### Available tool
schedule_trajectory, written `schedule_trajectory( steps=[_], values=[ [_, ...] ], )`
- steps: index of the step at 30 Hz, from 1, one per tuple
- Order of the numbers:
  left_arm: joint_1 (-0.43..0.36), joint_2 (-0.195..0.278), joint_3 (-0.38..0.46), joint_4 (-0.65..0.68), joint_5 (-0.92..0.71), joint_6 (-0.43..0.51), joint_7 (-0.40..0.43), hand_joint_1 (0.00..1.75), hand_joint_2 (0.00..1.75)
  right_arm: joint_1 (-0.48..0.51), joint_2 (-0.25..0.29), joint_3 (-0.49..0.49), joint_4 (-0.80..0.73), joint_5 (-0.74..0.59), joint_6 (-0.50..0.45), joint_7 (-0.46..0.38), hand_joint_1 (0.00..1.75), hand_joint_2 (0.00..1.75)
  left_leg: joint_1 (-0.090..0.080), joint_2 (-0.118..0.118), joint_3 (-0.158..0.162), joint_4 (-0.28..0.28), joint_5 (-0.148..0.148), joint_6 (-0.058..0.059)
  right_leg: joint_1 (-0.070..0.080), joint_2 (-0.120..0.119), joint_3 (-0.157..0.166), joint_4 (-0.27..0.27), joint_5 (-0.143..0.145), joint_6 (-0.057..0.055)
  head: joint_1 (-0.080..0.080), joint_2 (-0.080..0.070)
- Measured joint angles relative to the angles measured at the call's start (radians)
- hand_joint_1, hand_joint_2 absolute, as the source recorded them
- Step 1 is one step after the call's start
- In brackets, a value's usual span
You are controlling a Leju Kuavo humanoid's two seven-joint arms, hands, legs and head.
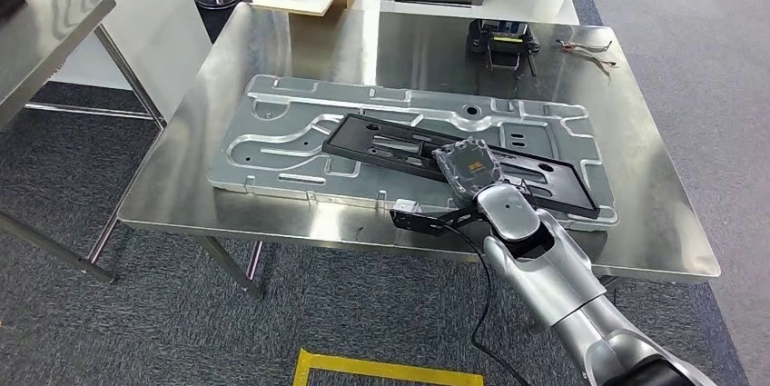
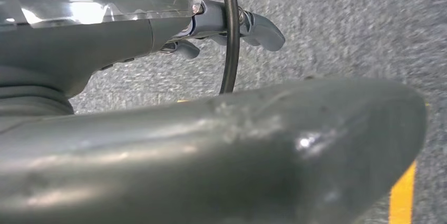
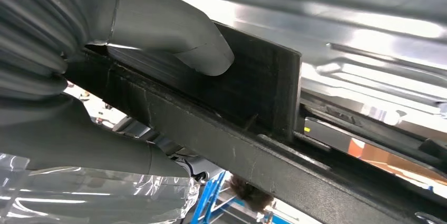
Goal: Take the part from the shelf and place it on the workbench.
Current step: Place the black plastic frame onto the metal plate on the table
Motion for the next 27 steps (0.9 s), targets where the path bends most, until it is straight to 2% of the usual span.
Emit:
schedule_trajectory(
  steps=[1,2,3,6,8,9,11,12,13,14,15,16,17,18,19,22,23,24,26,27],
  values=[
    [-0.001,0.0,0.0,0.0,0.0,0.0,0.001,0.0,0.0,0.0,-0.001,-0.001,0.004,-0.001,-0.002,0.0,1.75,1.75,-0.001,0.0,0.012,0.002,-0.011,-0.004,0.003,-0.001,0.018,-0.064,0.047,-0.005,0.0,0.0],
    [-0.002,0.0,0.0,0.0,0.001,0.0,0.001,0.0,0.0,0.0,-0.001,-0.002,0.008,-0.002,-0.003,0.0,1.75,1.75,-0.002,0.0,0.02,0.002,-0.02,-0.01,0.006,-0.002,0.033,-0.111,0.082,-0.011,0.0,0.0],
    [-0.004,0.001,0.0,0.0,0.001,0.0,0.002,0.0,0.0,0.0,-0.002,-0.003,0.012,-0.002,-0.004,0.0,1.75,1.75,-0.004,0.0,0.027,0.002,-0.027,-0.016,0.01,-0.003,0.04,-0.137,0.101,-0.018,0.0,0.0],
    [-0.006,0.003,0.0,0.0,0.002,0.0,0.004,0.0,0.0,0.003,-0.002,-0.005,0.02,-0.004,-0.007,0.0,1.75,1.75,-0.005,0.001,0.029,0.029,-0.024,-0.035,0.008,-0.001,0.06,-0.149,0.096,-0.04,0.0,0.0],
    [-0.007,0.004,0.0,0.001,0.002,-0.001,0.004,0.0,0.0,0.003,-0.003,-0.007,0.026,-0.005,-0.009,0.001,1.75,1.75,-0.003,0.003,-0.017,0.117,-0.03,-0.042,0.006,0.001,0.081,-0.152,0.085,-0.053,-0.001,0.0],
    [-0.007,0.004,0.0,0.001,0.002,-0.001,0.004,0.0,0.0,0.003,-0.003,-0.008,0.029,-0.006,-0.01,0.002,1.75,1.75,-0.002,0.003,-0.055,0.181,-0.047,-0.045,0.006,0.001,0.091,-0.153,0.077,-0.057,-0.001,0.0],
    [-0.006,0.005,0.0,0.001,0.003,-0.001,0.004,0.0,0.0,0.008,-0.003,-0.009,0.035,-0.007,-0.011,0.001,1.75,1.75,-0.001,0.003,-0.136,0.29,-0.107,-0.05,0.009,0.003,0.11,-0.153,0.058,-0.061,-0.001,0.0],
    [-0.005,0.006,0.0,0.001,0.003,-0.001,0.005,0.0,0.0,0.012,-0.003,-0.009,0.038,-0.008,-0.011,0.001,1.75,1.75,-0.001,0.003,-0.16,0.308,-0.131,-0.05,0.012,0.004,0.121,-0.153,0.049,-0.062,-0.001,0.0],
    [-0.004,0.006,0.0,0.001,0.003,-0.002,0.005,0.0,0.0,0.015,-0.003,-0.009,0.041,-0.009,-0.011,0.001,1.75,1.75,-0.002,0.003,-0.17,0.295,-0.135,-0.047,0.014,0.005,0.135,-0.153,0.038,-0.062,-0.001,0.0],
    [-0.003,0.006,0.0,0.001,0.003,-0.002,0.005,0.0,0.0,0.017,-0.003,-0.009,0.043,-0.009,-0.012,0.001,1.75,1.75,-0.003,0.003,-0.164,0.25,-0.113,-0.041,0.018,0.006,0.149,-0.152,0.028,-0.062,-0.001,0.0],
    [-0.002,0.007,0.0,0.001,0.003,-0.002,0.005,0.0,0.0,0.018,-0.003,-0.01,0.045,-0.01,-0.013,0.001,1.75,1.75,-0.006,0.003,-0.148,0.183,-0.064,-0.032,0.02,0.006,0.164,-0.152,0.017,-0.061,-0.001,0.0],
    [-0.001,0.009,0.0,0.001,0.004,-0.001,0.005,0.0,0.0,0.018,-0.003,-0.01,0.048,-0.011,-0.014,0.001,1.75,1.75,-0.01,0.002,-0.132,0.113,-0.003,-0.022,0.023,0.006,0.178,-0.15,0.006,-0.06,0.0,0.0],
    [-0.001,0.01,0.0,0.001,0.005,-0.001,0.007,0.0,0.0,0.017,-0.003,-0.011,0.05,-0.012,-0.017,0.001,1.75,1.75,-0.014,0.003,-0.118,0.059,0.045,-0.015,0.025,0.007,0.185,-0.149,-0.003,-0.057,0.0,0.0],
    [-0.001,0.011,0.0,0.002,0.007,0.0,0.009,0.0,0.0,0.017,-0.003,-0.012,0.053,-0.012,-0.019,0.001,1.75,1.75,-0.018,0.003,-0.111,0.027,0.079,-0.01,0.026,0.008,0.189,-0.147,-0.011,-0.053,0.0,0.0],
    [-0.001,0.013,0.0,0.002,0.008,0.003,0.013,0.0,0.0,0.017,-0.003,-0.013,0.056,-0.013,-0.021,0.001,1.75,1.75,-0.02,0.003,-0.11,0.017,0.091,-0.006,0.025,0.009,0.189,-0.146,-0.017,-0.048,0.0,0.0],
    [-0.001,0.013,0.0,0.002,0.009,0.012,0.02,0.0,0.0,0.017,-0.003,-0.018,0.059,-0.013,-0.023,-0.001,1.75,1.75,-0.016,0.005,-0.099,0.004,0.089,0.003,0.023,0.009,0.186,-0.135,-0.038,-0.029,0.0,0.0],
    [-0.002,0.012,0.0,0.002,0.009,0.013,0.021,0.0,0.44,0.017,-0.003,-0.021,0.06,-0.013,-0.024,-0.002,1.31,1.75,-0.013,0.006,-0.092,-0.002,0.087,0.006,0.022,0.008,0.171,-0.103,-0.056,-0.022,-0.001,0.0],
    [-0.003,0.012,0.0,0.002,0.008,0.014,0.021,0.0,0.87,0.017,-0.003,-0.024,0.062,-0.013,-0.024,-0.002,0.87,1.75,-0.01,0.006,-0.087,-0.006,0.084,0.01,0.019,0.007,0.141,-0.048,-0.082,-0.015,0.0,0.0],
    [-0.005,0.012,-0.002,0.002,0.006,0.017,0.021,0.0,1.75,0.02,-0.003,-0.027,0.067,-0.013,-0.025,-0.003,0.0,1.75,-0.008,0.006,-0.079,-0.007,0.075,0.013,0.01,0.005,0.054,0.093,-0.129,-0.003,0.0,0.0],
    [-0.005,0.011,-0.004,0.002,0.006,0.019,0.021,0.0,1.31,0.024,-0.004,-0.027,0.07,-0.013,-0.025,-0.003,0.0,1.75,-0.007,0.006,-0.075,-0.006,0.07,0.012,0.005,0.004,0.018,0.141,-0.134,0.001,0.0,0.0]
  ],
)
